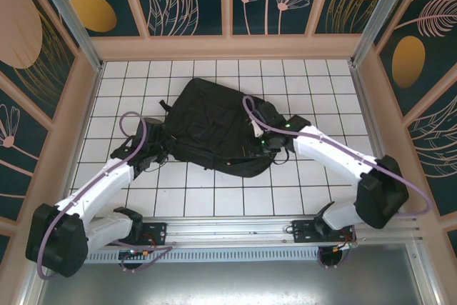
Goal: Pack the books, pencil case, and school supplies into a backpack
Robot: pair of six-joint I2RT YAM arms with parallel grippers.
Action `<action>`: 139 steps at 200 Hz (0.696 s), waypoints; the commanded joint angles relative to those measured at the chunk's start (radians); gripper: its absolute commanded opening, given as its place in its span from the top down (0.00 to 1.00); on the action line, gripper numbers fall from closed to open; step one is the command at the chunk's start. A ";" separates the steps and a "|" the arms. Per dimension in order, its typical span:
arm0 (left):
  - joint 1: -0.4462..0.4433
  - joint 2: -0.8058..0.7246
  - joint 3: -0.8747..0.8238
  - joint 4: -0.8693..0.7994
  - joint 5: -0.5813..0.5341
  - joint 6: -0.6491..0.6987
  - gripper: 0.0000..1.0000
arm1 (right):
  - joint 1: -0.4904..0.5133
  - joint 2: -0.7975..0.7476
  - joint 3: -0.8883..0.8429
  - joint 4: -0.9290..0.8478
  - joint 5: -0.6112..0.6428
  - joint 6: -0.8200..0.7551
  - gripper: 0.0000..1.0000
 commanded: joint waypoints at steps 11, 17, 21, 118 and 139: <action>0.012 0.023 0.065 0.010 -0.075 0.108 1.00 | 0.034 -0.006 0.017 -0.092 -0.119 -0.063 0.71; 0.012 0.025 0.071 0.009 -0.082 0.114 1.00 | 0.048 -0.016 0.008 -0.093 -0.118 -0.058 0.71; 0.013 0.027 0.072 0.011 -0.087 0.117 1.00 | 0.059 -0.024 0.000 -0.093 -0.120 -0.055 0.71; 0.015 0.117 0.077 0.097 -0.020 0.132 1.00 | 0.152 -0.047 -0.145 0.147 -0.086 0.036 0.51; 0.016 0.120 0.081 0.105 -0.013 0.138 1.00 | 0.145 -0.044 -0.159 0.233 -0.132 0.044 0.51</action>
